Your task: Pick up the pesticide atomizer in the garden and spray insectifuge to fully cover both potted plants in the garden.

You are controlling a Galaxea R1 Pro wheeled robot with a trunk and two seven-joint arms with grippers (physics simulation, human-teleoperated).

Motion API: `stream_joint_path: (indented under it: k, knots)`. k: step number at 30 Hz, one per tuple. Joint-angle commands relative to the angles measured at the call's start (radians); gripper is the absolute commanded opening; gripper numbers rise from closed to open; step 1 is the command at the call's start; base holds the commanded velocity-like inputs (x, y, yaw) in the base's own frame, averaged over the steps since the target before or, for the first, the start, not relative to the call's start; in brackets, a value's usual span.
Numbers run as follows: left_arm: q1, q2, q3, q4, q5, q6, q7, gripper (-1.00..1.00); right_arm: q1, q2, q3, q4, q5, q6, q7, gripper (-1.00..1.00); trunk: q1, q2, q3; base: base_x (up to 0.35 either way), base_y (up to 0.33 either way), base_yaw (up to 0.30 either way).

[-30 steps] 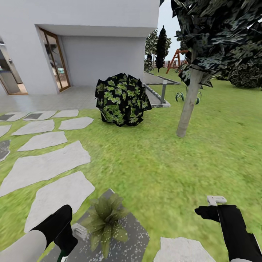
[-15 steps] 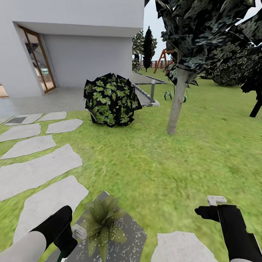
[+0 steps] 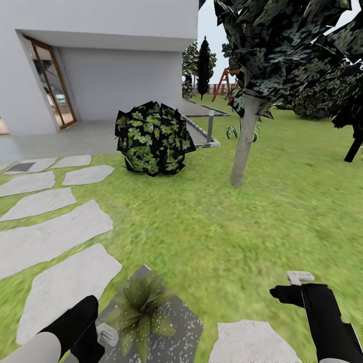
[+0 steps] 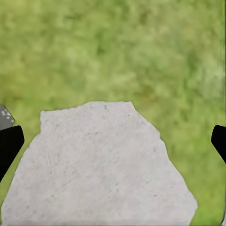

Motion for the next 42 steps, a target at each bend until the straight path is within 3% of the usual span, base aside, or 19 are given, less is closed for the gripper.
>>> stream_joint_path:
  k: [1, 16, 30, 42]
  knots:
    - [0.0, 0.001, -0.002, -0.002, -0.008, 0.002, -0.011, -1.0, -0.001, 0.0, -0.001, -0.002, 0.011, 0.002, 0.01, 1.0, 0.0, 0.0, -0.001, 0.0, 0.191, -0.224]
    - [-0.001, 0.002, -0.003, -0.002, -0.009, 0.002, -0.01, -1.0, -0.001, 0.0, -0.002, -0.001, 0.01, 0.002, 0.01, 1.0, 0.0, 0.0, -0.001, -0.036, 0.276, -0.154]
    - [0.0, 0.002, -0.002, -0.002, -0.009, 0.002, -0.011, -1.0, -0.001, 0.0, -0.003, -0.001, 0.01, 0.002, 0.01, 1.0, 0.0, 0.0, -0.001, -0.016, 0.055, -0.231]
    - [0.0, 0.002, -0.002, -0.002, -0.009, 0.002, -0.011, -1.0, -0.001, 0.0, -0.003, -0.001, 0.01, 0.002, 0.01, 1.0, 0.0, 0.0, -0.001, 0.0, 0.29, -0.106]
